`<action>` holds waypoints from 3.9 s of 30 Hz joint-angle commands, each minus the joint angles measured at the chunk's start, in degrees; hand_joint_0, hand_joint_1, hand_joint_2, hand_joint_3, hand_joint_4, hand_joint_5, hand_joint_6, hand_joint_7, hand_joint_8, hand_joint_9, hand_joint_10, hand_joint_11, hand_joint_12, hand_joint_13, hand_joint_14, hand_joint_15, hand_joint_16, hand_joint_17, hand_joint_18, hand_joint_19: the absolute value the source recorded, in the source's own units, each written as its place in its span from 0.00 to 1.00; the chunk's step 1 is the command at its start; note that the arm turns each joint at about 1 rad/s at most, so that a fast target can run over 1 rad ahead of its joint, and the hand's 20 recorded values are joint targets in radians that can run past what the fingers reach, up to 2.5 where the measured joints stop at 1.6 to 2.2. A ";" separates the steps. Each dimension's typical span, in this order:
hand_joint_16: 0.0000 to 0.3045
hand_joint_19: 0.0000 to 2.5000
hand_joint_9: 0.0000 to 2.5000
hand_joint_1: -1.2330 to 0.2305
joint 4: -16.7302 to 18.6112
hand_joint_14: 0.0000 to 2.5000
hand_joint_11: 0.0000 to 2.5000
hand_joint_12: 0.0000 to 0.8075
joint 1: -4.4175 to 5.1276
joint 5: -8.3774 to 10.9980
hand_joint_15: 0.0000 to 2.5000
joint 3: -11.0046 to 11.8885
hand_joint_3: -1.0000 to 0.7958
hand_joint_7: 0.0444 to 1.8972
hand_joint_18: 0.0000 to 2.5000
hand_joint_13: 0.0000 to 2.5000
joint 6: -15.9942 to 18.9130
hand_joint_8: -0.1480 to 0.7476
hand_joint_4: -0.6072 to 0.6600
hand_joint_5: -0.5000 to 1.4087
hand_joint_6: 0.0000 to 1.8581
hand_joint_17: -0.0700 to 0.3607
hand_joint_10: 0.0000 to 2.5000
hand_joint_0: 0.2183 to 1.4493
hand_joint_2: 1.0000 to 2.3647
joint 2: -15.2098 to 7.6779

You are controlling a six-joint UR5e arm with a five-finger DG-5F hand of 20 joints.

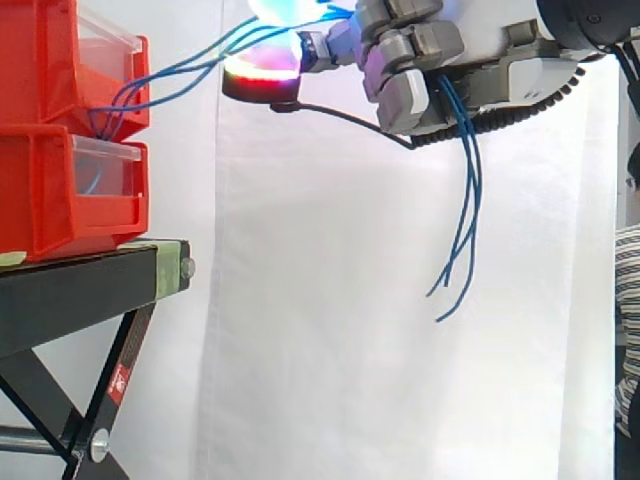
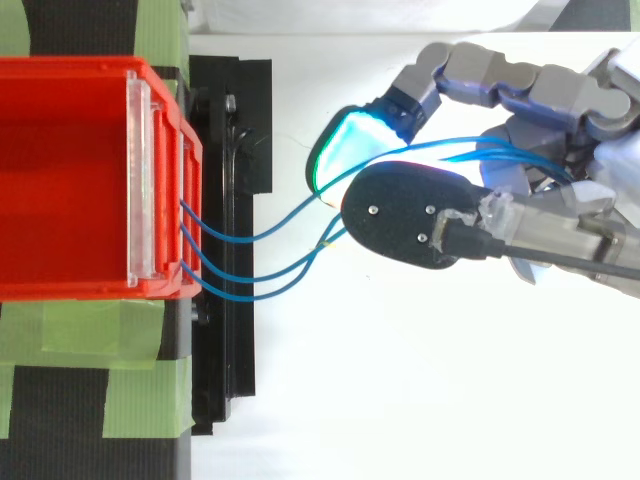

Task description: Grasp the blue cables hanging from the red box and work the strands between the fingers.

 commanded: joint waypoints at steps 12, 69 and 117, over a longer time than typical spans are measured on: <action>0.15 0.47 0.39 0.34 0.88 1.00 1.00 0.52 0.01 0.65 0.66 0.03 0.69 0.60 0.58 0.43 -0.88 0.59 0.58 0.30 0.63 0.40 1.00 0.61 0.07 -0.02; 0.15 0.47 0.39 0.30 2.38 1.00 1.00 0.52 0.71 1.70 0.66 -0.06 0.13 0.63 0.58 0.43 -0.53 0.59 0.64 0.22 0.49 0.40 1.00 0.49 0.01 -0.02; 0.15 0.47 0.39 0.38 2.64 1.00 1.00 0.52 1.33 3.11 0.66 0.03 0.57 0.66 0.58 0.43 -1.84 0.59 0.52 0.44 0.41 0.40 1.00 0.51 0.01 -0.02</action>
